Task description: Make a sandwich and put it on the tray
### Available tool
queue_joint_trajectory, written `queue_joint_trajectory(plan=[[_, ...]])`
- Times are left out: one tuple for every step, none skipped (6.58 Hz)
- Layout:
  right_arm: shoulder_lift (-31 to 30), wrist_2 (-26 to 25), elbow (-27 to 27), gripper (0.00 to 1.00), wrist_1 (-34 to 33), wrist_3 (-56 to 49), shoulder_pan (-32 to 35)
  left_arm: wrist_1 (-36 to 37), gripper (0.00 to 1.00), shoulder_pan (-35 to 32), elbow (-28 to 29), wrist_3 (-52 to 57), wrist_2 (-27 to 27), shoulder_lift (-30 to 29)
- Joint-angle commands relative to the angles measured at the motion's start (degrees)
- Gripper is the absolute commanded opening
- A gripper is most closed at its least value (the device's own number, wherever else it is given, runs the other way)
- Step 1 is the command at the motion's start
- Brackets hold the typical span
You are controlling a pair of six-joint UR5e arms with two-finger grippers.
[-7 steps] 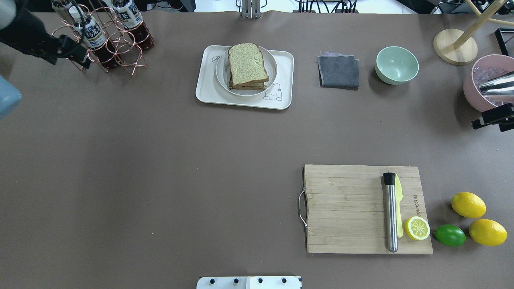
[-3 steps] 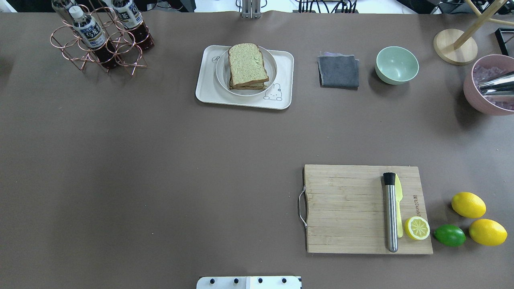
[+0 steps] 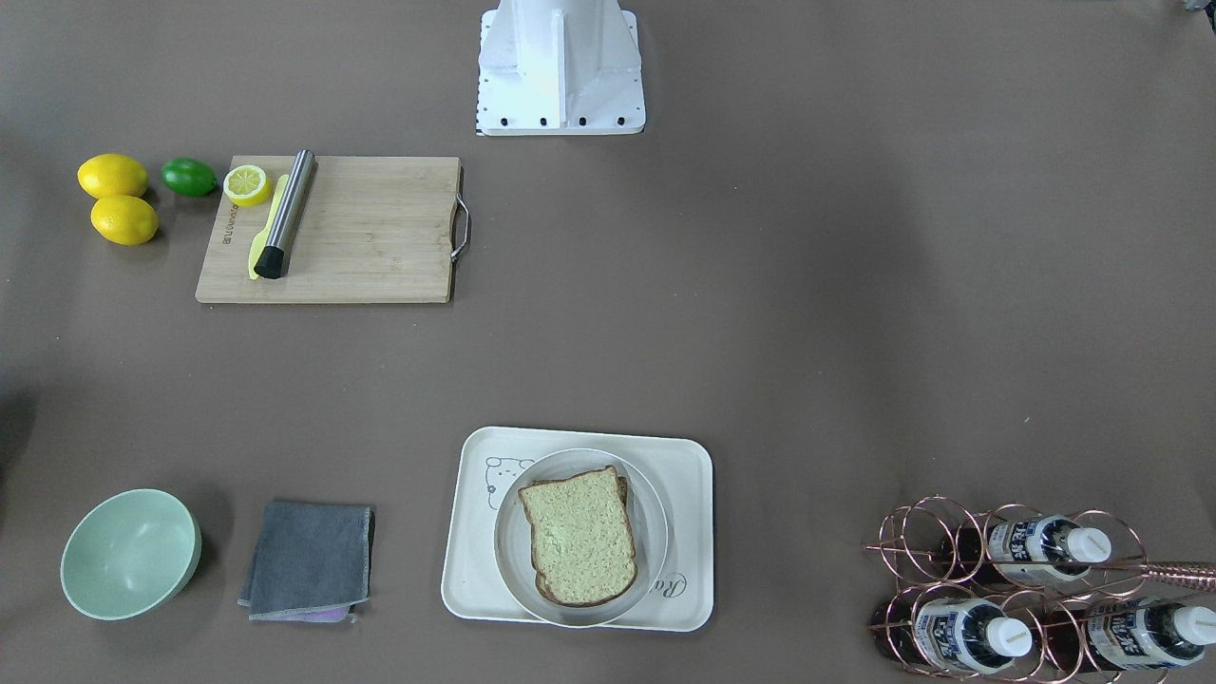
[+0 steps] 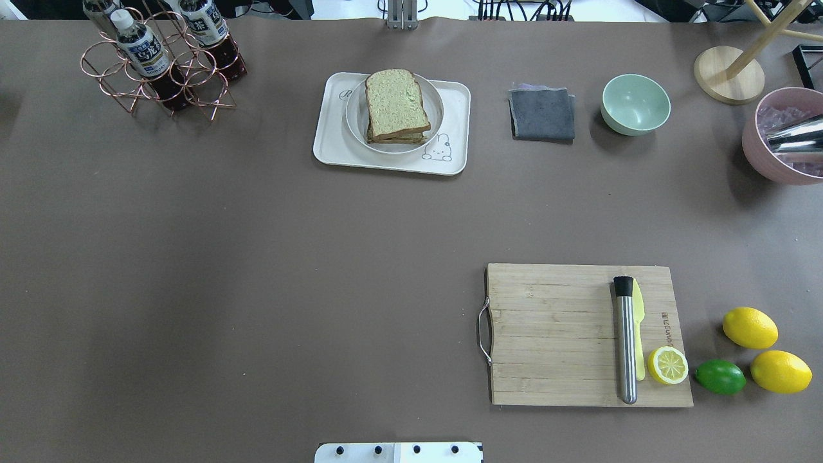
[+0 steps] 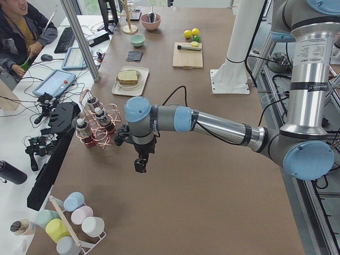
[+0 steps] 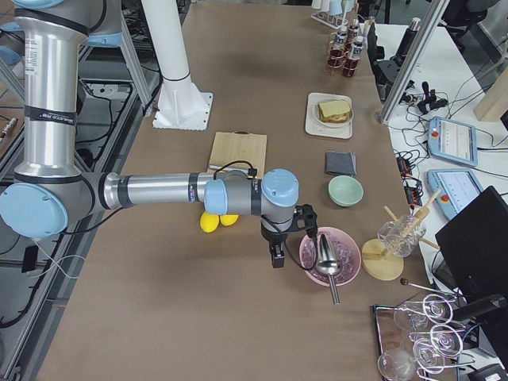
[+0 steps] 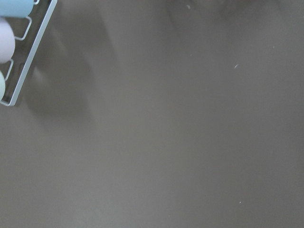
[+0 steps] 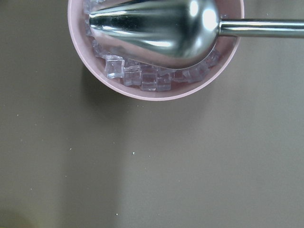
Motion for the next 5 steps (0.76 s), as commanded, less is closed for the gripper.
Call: queue_joint_trajectory(plan=[[-0.52,0.18,0.52,1.0,-0.11,0.05,-0.01,-0.28,0.99,-3.3,-0.86,-1.23,0.41,4.04],[-0.17,0.18,0.43,1.0,-0.11,0.06,-0.01,-0.1,0.99,-3.65,-1.47,-0.8,-0.11,5.01],[-0.08,0.36,0.52,1.0,-0.2,0.4,-0.01,-0.28,0.99,-3.65,-1.65,-0.71,-0.2,6.15],[0.09,0.27,0.35,1.0,-0.12,0.67,-0.01,-0.45,0.99,-3.74,-1.91,-0.71,-0.2,6.25],[-0.34,0.88,0.87,1.0,0.41,0.67,-0.01,-0.19,0.99,-3.74,-2.52,-0.71,-0.11,6.43]])
